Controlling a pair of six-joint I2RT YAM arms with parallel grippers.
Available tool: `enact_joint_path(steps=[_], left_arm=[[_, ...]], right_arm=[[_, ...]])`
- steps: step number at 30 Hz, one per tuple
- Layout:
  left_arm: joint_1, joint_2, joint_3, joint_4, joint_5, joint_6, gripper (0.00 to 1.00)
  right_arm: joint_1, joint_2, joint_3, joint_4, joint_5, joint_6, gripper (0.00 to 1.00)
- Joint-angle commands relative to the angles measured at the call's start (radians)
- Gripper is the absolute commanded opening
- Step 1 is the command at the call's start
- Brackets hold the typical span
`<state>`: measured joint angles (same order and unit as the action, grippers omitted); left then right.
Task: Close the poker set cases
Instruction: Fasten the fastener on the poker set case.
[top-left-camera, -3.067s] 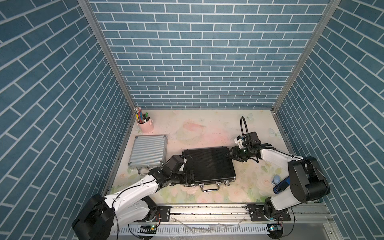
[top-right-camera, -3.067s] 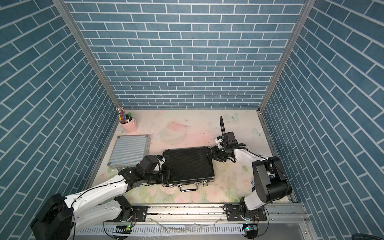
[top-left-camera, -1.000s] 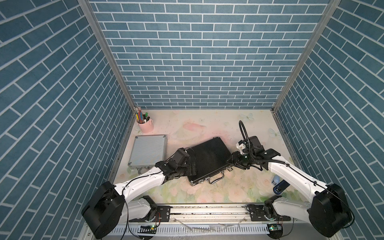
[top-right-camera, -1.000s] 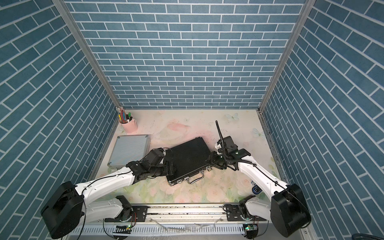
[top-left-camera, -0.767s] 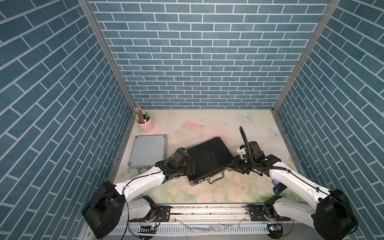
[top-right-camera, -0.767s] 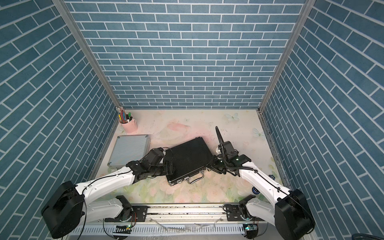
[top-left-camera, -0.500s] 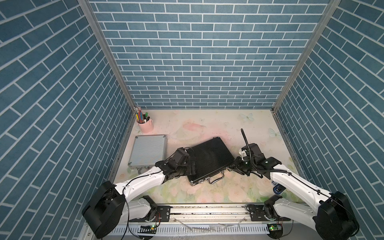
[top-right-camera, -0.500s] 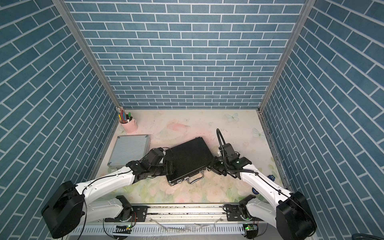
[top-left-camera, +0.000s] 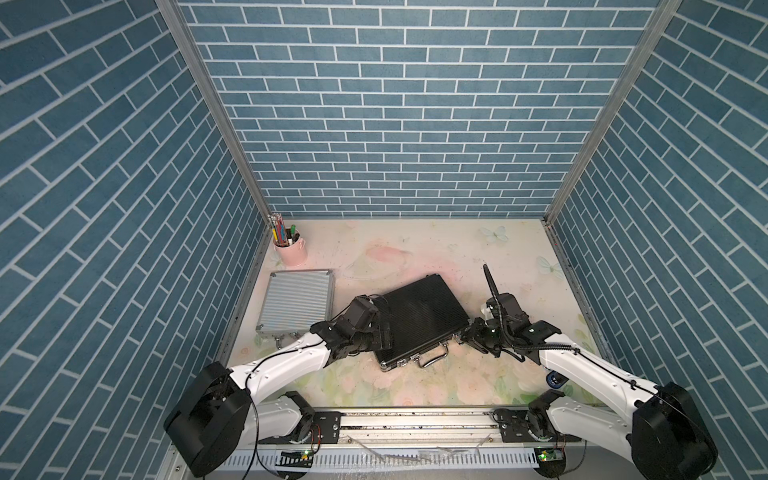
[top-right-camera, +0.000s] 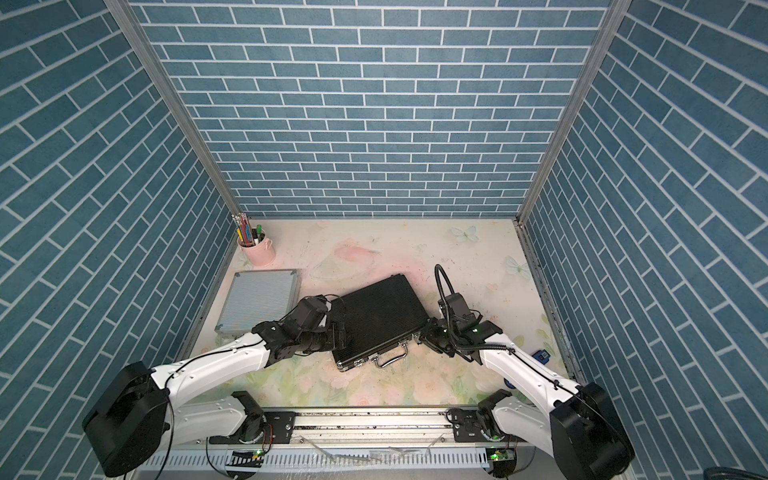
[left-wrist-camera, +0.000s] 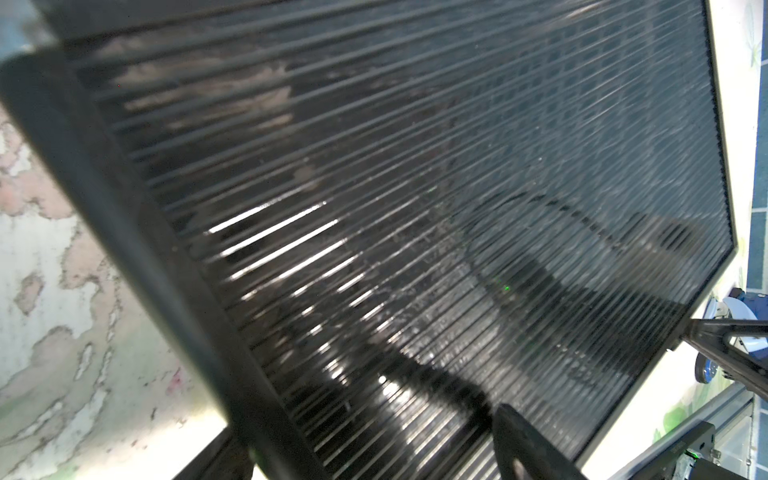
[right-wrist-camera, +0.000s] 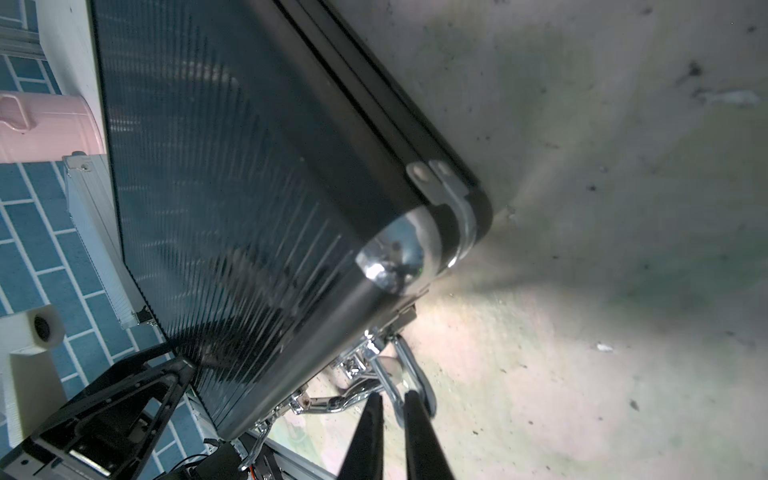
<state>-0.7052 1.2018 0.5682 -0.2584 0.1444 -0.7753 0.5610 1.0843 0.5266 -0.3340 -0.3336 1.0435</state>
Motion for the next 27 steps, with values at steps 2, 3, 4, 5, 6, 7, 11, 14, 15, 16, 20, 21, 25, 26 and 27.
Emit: enact_joint_path(steps=[2,3,4,5,6,7,11,14,15,16,20,21,25,26,27], left_arm=[[0.002,0.039,-0.020,-0.050,-0.011,0.023,0.88],[0.001,0.037,-0.021,-0.051,-0.012,0.024,0.88],[0.001,0.036,-0.022,-0.052,-0.010,0.023,0.88],[0.001,0.038,-0.022,-0.051,-0.009,0.022,0.88],[0.001,0.036,-0.022,-0.050,-0.008,0.022,0.88],[0.002,0.037,-0.023,-0.049,-0.007,0.022,0.88],[0.001,0.045,-0.021,-0.045,0.000,0.021,0.88],[0.001,0.050,-0.017,-0.044,0.001,0.022,0.88],[0.001,0.050,-0.017,-0.044,0.001,0.021,0.88],[0.001,0.050,-0.017,-0.045,0.003,0.021,0.88],[0.001,0.048,-0.020,-0.047,0.003,0.020,0.88],[0.001,0.048,-0.020,-0.048,0.003,0.020,0.88],[0.001,0.045,-0.022,-0.051,0.001,0.018,0.88],[0.001,0.044,-0.022,-0.052,0.001,0.017,0.88],[0.001,0.044,-0.022,-0.052,0.001,0.017,0.88]], right_arm=[[0.004,0.006,-0.024,0.041,0.027,0.047,0.12],[0.004,0.006,-0.029,0.050,0.027,0.051,0.11],[0.004,0.007,-0.035,0.057,0.027,0.055,0.11],[0.004,0.007,-0.041,0.065,0.025,0.060,0.10],[0.004,0.008,-0.048,0.074,0.026,0.064,0.09],[0.004,0.007,-0.054,0.083,0.027,0.068,0.09],[0.004,0.012,-0.080,0.122,0.025,0.088,0.08],[0.004,0.021,-0.091,0.148,0.024,0.096,0.07],[0.003,0.025,-0.093,0.155,0.022,0.098,0.07],[0.004,0.029,-0.095,0.163,0.021,0.099,0.07],[0.004,0.048,-0.104,0.199,0.018,0.106,0.07],[0.004,0.051,-0.107,0.206,0.017,0.108,0.07],[0.004,0.063,-0.127,0.246,0.020,0.123,0.07],[0.004,0.066,-0.133,0.259,0.020,0.126,0.07],[0.004,0.070,-0.138,0.272,0.022,0.128,0.07]])
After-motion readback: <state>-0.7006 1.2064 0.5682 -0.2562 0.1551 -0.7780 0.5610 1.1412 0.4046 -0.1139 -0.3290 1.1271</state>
